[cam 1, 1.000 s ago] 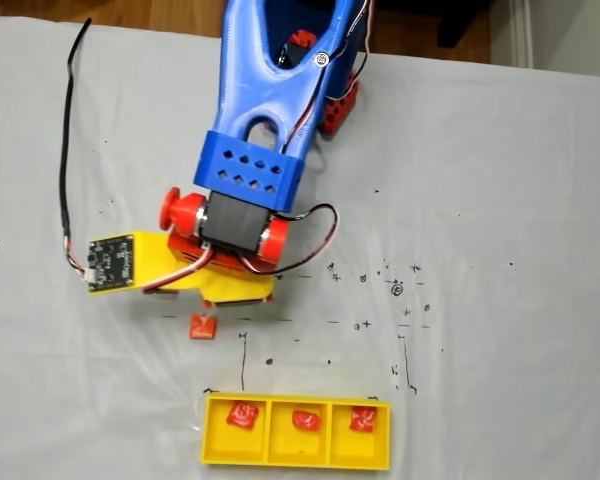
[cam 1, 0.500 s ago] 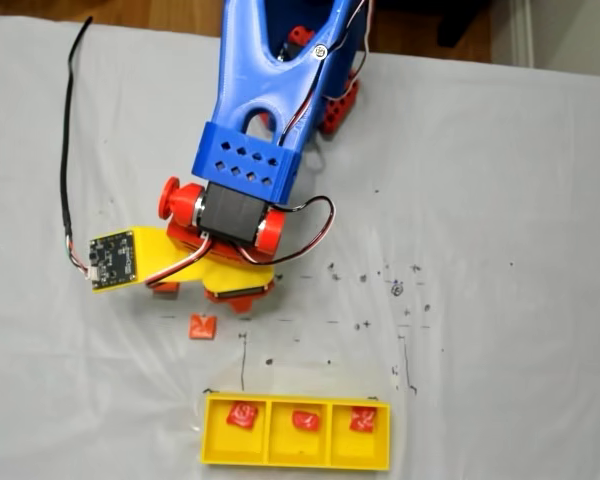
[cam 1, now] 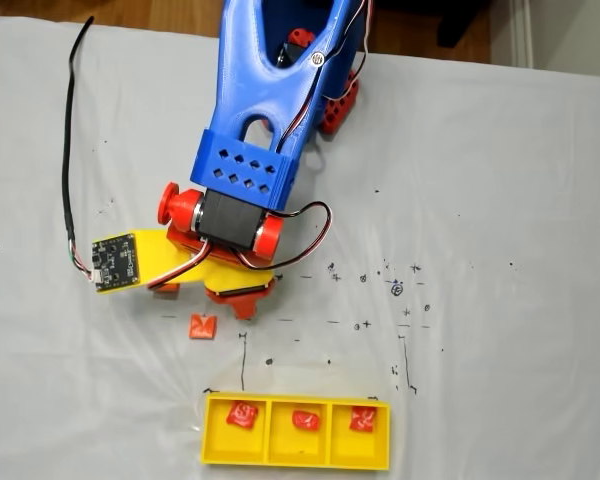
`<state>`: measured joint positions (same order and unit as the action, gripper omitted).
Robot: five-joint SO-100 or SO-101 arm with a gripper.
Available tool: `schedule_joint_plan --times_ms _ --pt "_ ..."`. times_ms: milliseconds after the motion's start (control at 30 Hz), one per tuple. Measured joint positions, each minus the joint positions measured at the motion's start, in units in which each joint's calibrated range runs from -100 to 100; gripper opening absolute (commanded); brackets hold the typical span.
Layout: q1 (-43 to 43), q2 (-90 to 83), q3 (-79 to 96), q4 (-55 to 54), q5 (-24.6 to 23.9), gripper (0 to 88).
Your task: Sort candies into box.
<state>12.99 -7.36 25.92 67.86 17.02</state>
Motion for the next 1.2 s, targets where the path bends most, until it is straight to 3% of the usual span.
schedule_joint_plan --times_ms 967,1033,1133,1200 --pt "-0.08 5.41 3.08 -8.57 -0.20 22.3" --pt "-0.55 5.41 3.59 -9.05 -0.20 19.0" --pt "-0.94 5.84 3.59 -9.37 -0.20 4.8" --pt "-1.01 5.84 3.59 -10.00 -0.20 0.2"
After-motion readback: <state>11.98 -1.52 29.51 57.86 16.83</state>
